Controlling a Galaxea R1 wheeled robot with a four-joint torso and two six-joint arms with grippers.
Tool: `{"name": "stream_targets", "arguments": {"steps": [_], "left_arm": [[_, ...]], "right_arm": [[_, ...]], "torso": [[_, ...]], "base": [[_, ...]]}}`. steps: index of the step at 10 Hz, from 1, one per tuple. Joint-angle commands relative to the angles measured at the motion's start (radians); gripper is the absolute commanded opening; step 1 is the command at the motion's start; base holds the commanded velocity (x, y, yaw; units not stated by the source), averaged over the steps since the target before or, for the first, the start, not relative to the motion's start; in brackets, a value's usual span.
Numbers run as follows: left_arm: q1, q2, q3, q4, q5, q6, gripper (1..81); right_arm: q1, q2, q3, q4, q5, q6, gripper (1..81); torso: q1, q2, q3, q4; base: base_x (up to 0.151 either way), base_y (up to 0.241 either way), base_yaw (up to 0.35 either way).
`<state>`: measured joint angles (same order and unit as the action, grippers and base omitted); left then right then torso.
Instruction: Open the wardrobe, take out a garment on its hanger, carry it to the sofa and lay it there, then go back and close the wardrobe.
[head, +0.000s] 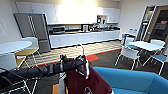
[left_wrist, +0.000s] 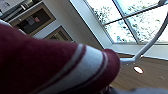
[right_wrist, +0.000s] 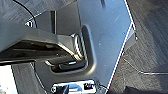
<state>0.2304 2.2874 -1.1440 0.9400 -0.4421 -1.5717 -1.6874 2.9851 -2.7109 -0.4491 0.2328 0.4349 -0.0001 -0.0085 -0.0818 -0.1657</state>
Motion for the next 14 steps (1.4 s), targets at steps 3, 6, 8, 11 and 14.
{"name": "stream_targets", "arguments": {"steps": [3, 6, 8, 11, 14], "left_arm": [[-0.176, -0.011, 0.040, -0.018, -0.056, 0.009, 1.0], [-0.174, -0.012, 0.041, -0.018, -0.056, 0.009, 1.0], [-0.174, -0.017, 0.046, -0.017, -0.056, 0.009, 1.0], [-0.174, -0.017, 0.049, -0.010, -0.058, 0.007, 1.0], [-0.174, -0.029, 0.049, -0.010, -0.076, 0.007, 1.0]], "right_arm": [[0.018, 0.001, 0.000, 0.001, -0.052, 0.001, 81.1], [0.016, 0.001, 0.000, 0.001, -0.044, 0.001, 81.1], [0.015, 0.005, 0.000, 0.001, -0.043, -0.002, 81.1], [0.016, 0.007, 0.000, -0.003, -0.041, -0.002, 81.1], [0.018, 0.007, -0.001, 0.000, -0.041, -0.002, 81.1]], "torso": [[0.000, 0.000, 0.000, 0.000], [0.000, 0.000, 0.000, 0.000], [0.000, 0.000, 0.000, 0.000], [0.000, 0.000, -0.099, 0.000], [0.000, 0.000, -0.094, 0.000]], "base": [[0.000, 0.000, -0.303], [0.000, 0.000, -0.303], [0.000, 0.000, -0.303], [0.000, 0.000, -0.303], [0.000, 0.000, -0.303]]}}
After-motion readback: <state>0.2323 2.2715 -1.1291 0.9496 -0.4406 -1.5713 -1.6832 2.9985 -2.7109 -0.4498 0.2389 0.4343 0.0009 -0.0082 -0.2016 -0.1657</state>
